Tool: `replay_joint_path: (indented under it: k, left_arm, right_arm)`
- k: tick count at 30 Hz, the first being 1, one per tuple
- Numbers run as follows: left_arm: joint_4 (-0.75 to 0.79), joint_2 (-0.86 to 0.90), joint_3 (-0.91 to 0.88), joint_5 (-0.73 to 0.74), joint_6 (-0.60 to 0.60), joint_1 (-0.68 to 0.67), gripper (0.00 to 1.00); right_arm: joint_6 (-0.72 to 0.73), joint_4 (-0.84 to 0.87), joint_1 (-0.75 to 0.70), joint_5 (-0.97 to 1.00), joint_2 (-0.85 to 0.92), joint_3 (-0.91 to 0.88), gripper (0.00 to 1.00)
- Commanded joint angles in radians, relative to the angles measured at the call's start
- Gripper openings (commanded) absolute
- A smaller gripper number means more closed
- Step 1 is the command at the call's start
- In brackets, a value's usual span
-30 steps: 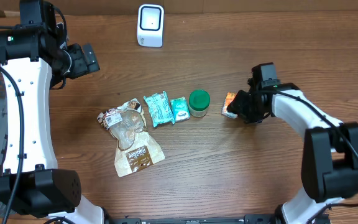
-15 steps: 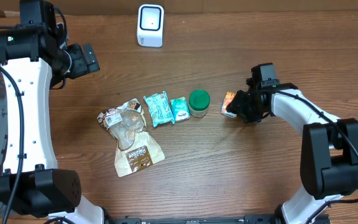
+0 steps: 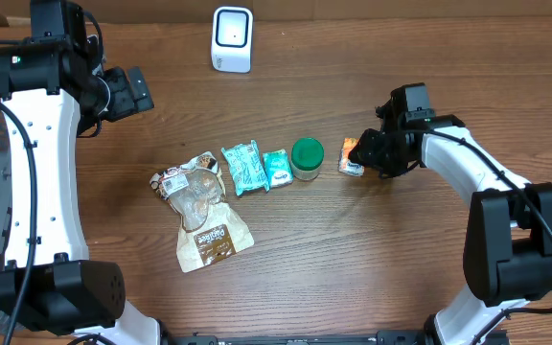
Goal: Scan the item barcode
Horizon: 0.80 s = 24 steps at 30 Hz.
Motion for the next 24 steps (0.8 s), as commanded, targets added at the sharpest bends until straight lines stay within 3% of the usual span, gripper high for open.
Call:
replay_joint_path:
  k: [1, 6, 11, 19, 24]
  left_arm:
    - [0.001, -0.011, 0.009, 0.01, 0.0, 0.0, 1.0]
    - [0.001, -0.011, 0.009, 0.01, 0.0, 0.0, 1.0]
    - [0.002, -0.011, 0.009, 0.01, 0.0, 0.0, 1.0]
    - [0.001, -0.011, 0.009, 0.01, 0.0, 0.0, 1.0]
    - [0.001, -0.011, 0.009, 0.01, 0.0, 0.0, 1.0]
  right_arm:
    - [-0.015, 0.035, -0.002, 0.01, 0.021, -0.04, 0.37]
    - [-0.015, 0.071, -0.002, 0.01, 0.072, -0.061, 0.32]
    - [-0.015, 0.071, -0.006, 0.009, 0.094, -0.059, 0.04]
    - [-0.023, 0.031, -0.061, -0.149, 0.037, -0.028, 0.04]
    - [-0.115, -0.055, -0.126, -0.457, -0.065, 0.043, 0.04]
